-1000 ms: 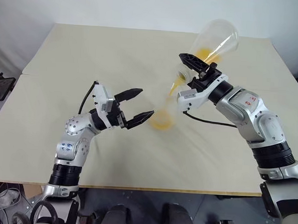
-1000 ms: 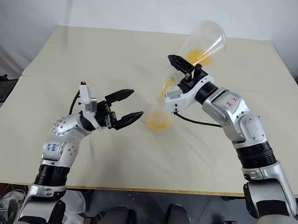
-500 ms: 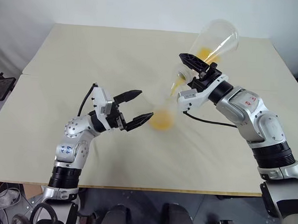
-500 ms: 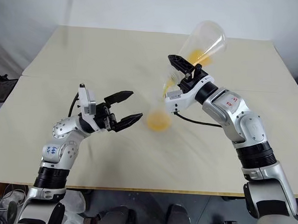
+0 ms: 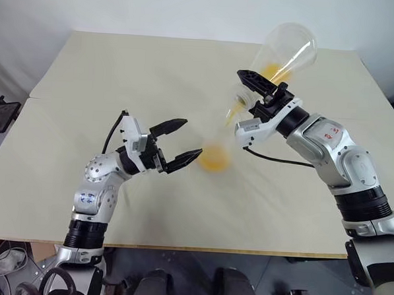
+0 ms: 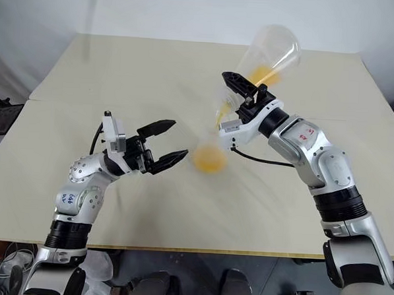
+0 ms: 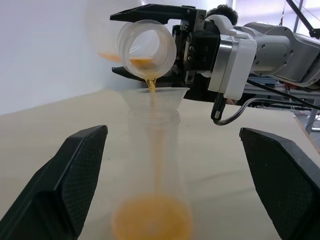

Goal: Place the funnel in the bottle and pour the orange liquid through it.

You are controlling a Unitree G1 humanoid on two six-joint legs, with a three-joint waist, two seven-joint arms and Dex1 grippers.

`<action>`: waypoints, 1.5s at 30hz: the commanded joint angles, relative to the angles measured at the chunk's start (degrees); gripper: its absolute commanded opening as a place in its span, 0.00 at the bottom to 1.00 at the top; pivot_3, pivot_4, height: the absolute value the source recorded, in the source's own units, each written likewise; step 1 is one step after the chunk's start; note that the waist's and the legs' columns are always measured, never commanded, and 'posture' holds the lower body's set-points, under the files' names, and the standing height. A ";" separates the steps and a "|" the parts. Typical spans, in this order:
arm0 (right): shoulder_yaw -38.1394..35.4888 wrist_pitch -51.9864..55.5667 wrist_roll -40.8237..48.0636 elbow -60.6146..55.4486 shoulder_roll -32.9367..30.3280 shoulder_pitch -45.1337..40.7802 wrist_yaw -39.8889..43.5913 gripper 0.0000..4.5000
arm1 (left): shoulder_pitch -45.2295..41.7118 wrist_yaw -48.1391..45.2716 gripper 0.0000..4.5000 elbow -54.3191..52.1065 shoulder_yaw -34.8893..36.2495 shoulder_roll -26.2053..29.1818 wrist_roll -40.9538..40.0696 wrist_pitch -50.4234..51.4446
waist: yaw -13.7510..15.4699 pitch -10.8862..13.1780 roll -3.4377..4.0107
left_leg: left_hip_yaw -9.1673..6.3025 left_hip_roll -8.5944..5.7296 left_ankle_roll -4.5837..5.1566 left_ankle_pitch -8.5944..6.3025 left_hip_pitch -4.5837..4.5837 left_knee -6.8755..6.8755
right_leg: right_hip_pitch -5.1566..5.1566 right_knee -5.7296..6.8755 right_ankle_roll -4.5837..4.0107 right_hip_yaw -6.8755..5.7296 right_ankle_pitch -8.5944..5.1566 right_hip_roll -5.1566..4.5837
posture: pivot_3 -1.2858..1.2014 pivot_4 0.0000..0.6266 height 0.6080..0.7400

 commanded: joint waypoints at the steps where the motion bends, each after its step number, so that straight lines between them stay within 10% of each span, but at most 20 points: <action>1: -0.80 -0.26 0.47 -1.20 -0.79 -1.85 -1.15 0.55 | 0.79 -0.29 1.00 -0.86 1.11 0.23 -1.13 -1.17 | -0.01 0.00 0.00 | 0.00 0.00 0.00 0.00 0.00 0.00 | 0.00 0.00 0.00 0.00 0.00 0.00 | 0.52 0.24 1.00; 45: 0.31 -0.21 -1.52 -1.61 -1.67 -2.23 -3.86 0.55 | 0.29 1.59 1.00 -4.67 2.37 2.07 -2.30 2.66 | -0.05 0.00 0.00 | -0.01 0.01 0.00 0.00 0.00 0.00 | 0.00 0.00 0.00 0.01 0.00 0.00 | 0.52 0.24 1.00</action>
